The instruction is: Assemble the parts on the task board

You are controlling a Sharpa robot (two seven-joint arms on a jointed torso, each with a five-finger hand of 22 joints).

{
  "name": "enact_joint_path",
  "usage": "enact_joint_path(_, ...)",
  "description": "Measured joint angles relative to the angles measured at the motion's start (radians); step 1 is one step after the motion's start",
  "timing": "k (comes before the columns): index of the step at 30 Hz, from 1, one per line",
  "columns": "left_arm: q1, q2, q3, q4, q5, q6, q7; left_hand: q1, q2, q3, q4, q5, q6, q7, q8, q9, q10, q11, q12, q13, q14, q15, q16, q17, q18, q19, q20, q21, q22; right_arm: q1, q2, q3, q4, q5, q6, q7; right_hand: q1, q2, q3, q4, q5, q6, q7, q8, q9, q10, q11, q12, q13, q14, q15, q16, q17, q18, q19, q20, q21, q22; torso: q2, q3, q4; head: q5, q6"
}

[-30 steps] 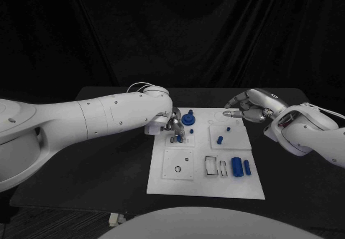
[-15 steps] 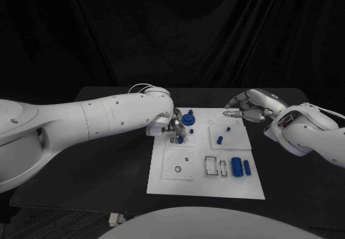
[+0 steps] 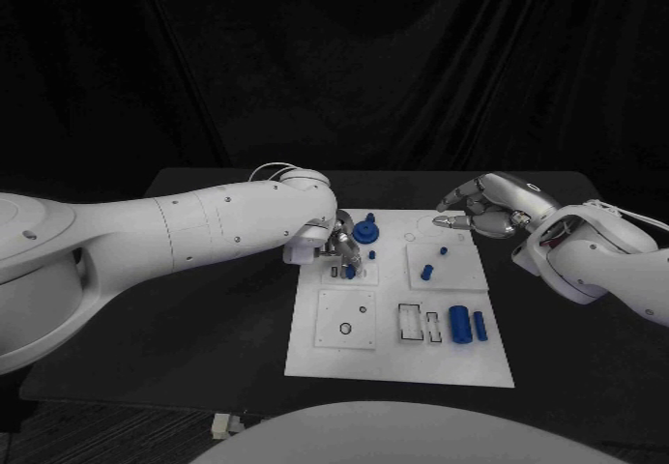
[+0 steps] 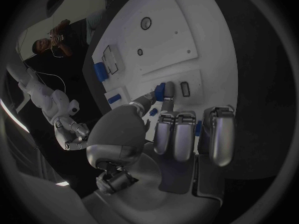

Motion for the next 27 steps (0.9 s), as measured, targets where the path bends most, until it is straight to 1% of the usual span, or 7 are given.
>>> enact_joint_path(4,-0.001,-0.002,0.000,0.002,0.000,-0.003,0.002,0.006,-0.006,0.000,0.000,0.020,-0.004,-0.003,0.001,0.000,0.003,-0.002,0.000,0.000,0.000,0.000,0.000,0.000,0.000,-0.004,-0.004,-0.004,0.000,0.000,0.000,0.000,0.000,0.000,0.001,0.000,0.000,0.000,0.000,0.000,0.000,0.000,0.000,0.000,0.000,0.002,-0.002,0.000,0.000,0.001,-0.001,0.000,0.000,0.000,0.000,0.000,0.000,0.000,0.000,-0.0001,0.0001,0.000,0.000)
enact_joint_path(9,-0.001,-0.007,0.000,0.010,-0.002,-0.010,0.005,0.008,-0.008,0.000,0.000,0.021,-0.005,-0.002,0.002,0.002,0.003,-0.002,0.000,0.000,0.000,0.000,0.000,0.000,0.000,-0.004,-0.004,-0.004,0.000,0.000,-0.001,0.000,0.000,-0.001,0.001,-0.001,0.000,0.000,0.000,0.000,0.000,0.000,0.000,0.000,0.000,0.002,-0.002,0.001,0.000,0.002,-0.001,0.000,0.000,0.000,0.000,0.000,0.000,0.000,0.000,-0.0001,0.0001,-0.001,0.000)
enact_joint_path(10,-0.001,-0.009,0.000,0.013,-0.003,-0.013,0.005,0.008,-0.008,-0.003,-0.003,0.021,-0.005,-0.002,0.002,0.002,0.004,-0.002,0.000,0.000,0.000,0.000,0.000,0.000,0.000,-0.004,-0.004,-0.004,0.000,0.000,-0.001,0.000,0.000,-0.001,0.001,-0.001,0.004,-0.004,-0.002,-0.002,0.004,0.000,0.000,0.000,0.000,0.002,-0.002,0.001,0.000,0.002,-0.002,0.000,0.000,0.000,0.000,0.000,0.000,0.000,0.000,0.0000,0.0001,-0.001,0.000)
enact_joint_path(16,-0.002,-0.022,0.000,0.031,-0.013,-0.030,0.007,0.012,-0.005,-0.003,-0.003,0.019,-0.005,-0.001,0.001,0.002,0.004,-0.002,0.000,0.000,0.000,0.000,0.000,0.000,0.000,-0.004,-0.004,-0.004,0.000,0.000,-0.002,0.000,0.001,-0.003,0.002,-0.001,0.005,-0.005,-0.003,-0.003,0.004,0.000,0.000,0.000,0.000,0.002,-0.002,0.001,0.000,0.001,-0.001,0.000,0.001,0.000,0.000,0.000,0.000,0.000,0.000,0.0000,0.0000,0.001,0.000)
enact_joint_path(20,-0.002,-0.035,0.000,0.047,-0.022,-0.044,0.009,0.012,-0.004,-0.003,-0.003,0.016,-0.007,0.000,0.001,0.004,0.006,-0.003,0.000,0.000,0.000,0.000,0.000,0.000,0.000,0.000,-0.007,-0.004,0.000,0.000,-0.003,0.000,0.001,-0.004,0.002,-0.002,0.006,-0.004,-0.003,-0.003,0.004,0.000,0.000,0.000,0.000,0.002,-0.002,0.002,0.000,0.001,-0.001,0.000,0.001,0.000,0.000,0.000,0.000,0.000,0.000,0.0000,0.0000,0.000,0.000)
enact_joint_path(27,-0.004,-0.057,-0.002,0.068,-0.038,-0.075,0.010,0.014,-0.003,-0.003,-0.003,0.012,-0.005,-0.002,0.001,0.005,0.005,-0.007,0.000,0.000,0.000,0.000,0.000,0.001,0.000,0.000,-0.007,-0.004,0.000,0.000,-0.003,0.000,0.001,-0.005,0.002,-0.002,0.006,-0.003,-0.003,-0.003,0.004,0.000,0.000,0.000,0.000,0.002,-0.002,0.002,0.000,0.001,-0.001,0.000,0.001,0.000,0.000,0.000,0.000,0.000,0.000,0.0000,-0.0001,0.000,0.000)
